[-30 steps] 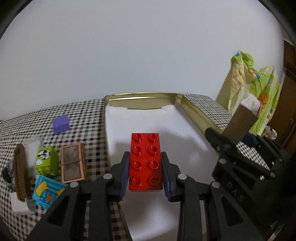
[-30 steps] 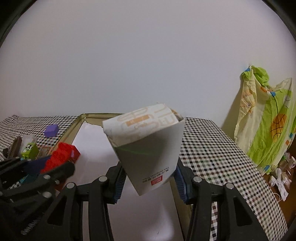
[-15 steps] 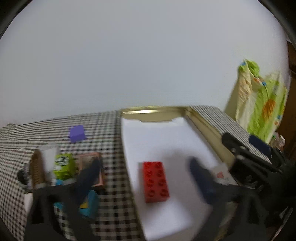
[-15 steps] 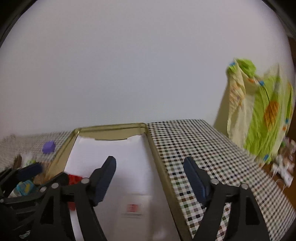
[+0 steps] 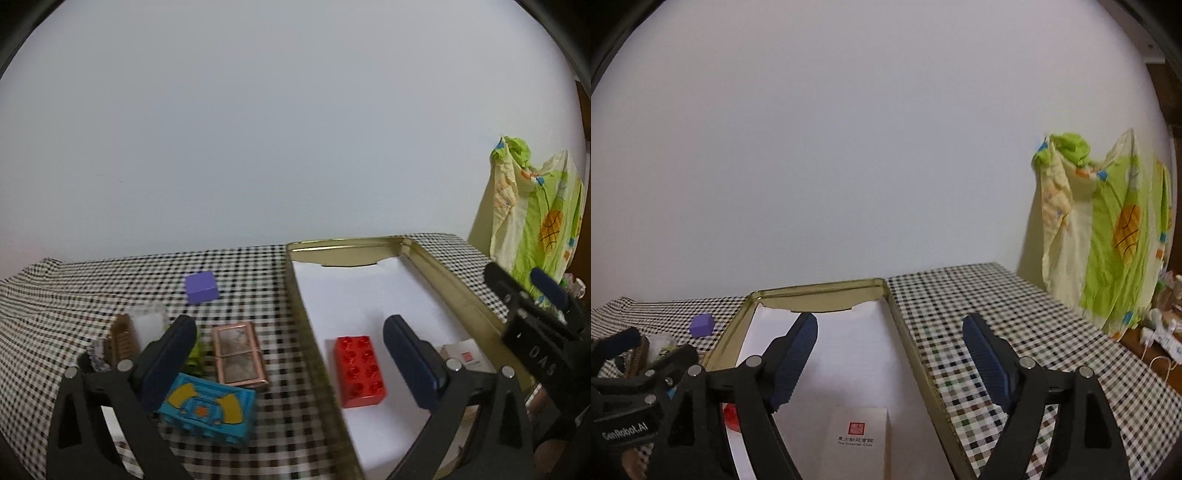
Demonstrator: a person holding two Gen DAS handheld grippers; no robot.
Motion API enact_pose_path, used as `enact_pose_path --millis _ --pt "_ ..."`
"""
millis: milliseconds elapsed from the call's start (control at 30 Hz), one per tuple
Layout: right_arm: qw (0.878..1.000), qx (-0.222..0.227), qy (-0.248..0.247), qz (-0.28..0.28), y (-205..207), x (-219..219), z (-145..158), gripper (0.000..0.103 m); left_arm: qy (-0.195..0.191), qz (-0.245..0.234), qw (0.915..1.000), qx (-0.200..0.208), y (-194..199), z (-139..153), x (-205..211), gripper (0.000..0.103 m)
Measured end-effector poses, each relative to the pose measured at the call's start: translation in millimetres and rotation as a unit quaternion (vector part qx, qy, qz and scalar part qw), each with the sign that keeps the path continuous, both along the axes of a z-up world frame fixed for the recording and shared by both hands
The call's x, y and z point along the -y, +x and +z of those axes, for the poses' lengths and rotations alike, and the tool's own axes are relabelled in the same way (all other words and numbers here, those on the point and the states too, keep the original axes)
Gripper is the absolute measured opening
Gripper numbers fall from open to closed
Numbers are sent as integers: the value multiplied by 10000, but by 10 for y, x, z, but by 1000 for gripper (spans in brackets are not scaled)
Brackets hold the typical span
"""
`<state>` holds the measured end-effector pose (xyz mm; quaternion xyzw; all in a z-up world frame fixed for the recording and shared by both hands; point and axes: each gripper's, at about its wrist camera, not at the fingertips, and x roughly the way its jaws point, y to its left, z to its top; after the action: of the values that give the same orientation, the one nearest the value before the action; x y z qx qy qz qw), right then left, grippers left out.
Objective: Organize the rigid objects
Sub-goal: 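Carry the box with the right tool into the tin tray while the left tool drops the red brick there, then grasp the white block with the left tool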
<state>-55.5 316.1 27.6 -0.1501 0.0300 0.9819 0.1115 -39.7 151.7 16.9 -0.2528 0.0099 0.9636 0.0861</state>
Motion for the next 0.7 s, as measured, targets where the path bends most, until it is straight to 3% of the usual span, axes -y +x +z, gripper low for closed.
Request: enact_pose_path --millis 533,700 --pt "9988 -380 194 -241 112 27 39 83 -361 -89 9993 -102 31 -112 301 103" --pt "9987 -356 197 -317 119 32 31 83 -167 -1 9998 76 1 -138 475 103"
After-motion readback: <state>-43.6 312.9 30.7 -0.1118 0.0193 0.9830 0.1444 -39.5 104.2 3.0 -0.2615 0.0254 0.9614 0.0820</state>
